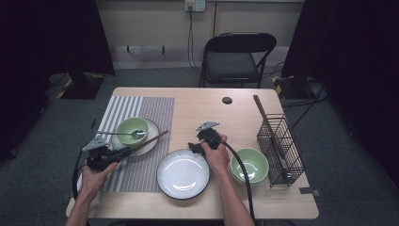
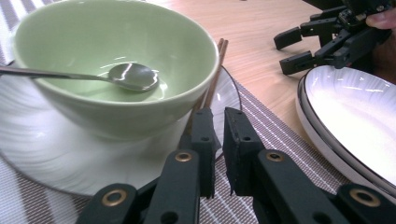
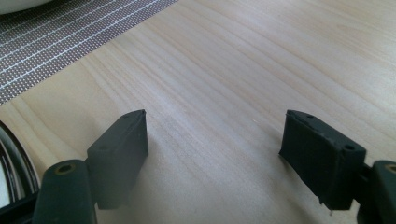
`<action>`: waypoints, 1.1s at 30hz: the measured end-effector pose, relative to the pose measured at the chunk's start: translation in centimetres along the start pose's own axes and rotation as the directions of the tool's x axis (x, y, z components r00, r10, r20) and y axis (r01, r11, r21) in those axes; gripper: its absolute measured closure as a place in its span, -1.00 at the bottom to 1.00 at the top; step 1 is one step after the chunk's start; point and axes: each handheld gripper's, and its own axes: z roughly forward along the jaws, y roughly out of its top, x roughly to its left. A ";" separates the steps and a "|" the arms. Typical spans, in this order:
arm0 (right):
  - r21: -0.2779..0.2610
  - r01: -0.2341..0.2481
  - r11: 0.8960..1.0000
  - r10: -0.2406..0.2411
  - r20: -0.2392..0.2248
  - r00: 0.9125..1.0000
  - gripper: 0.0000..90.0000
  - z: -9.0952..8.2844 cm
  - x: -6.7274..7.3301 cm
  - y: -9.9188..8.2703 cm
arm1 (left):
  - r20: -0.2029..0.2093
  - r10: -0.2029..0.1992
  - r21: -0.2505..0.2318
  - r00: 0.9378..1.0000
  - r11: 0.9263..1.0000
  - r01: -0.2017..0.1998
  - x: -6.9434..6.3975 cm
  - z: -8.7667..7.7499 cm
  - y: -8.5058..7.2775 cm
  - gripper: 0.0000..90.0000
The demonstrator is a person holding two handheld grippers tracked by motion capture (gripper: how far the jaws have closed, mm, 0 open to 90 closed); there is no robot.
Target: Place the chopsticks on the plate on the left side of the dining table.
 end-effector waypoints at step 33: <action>0.000 0.000 1.000 0.000 0.001 1.000 -0.50 0.0 0.0 0.0 | -0.036 -0.052 0.003 0.998 0.999 0.052 1.3 0.0 -0.5 0.62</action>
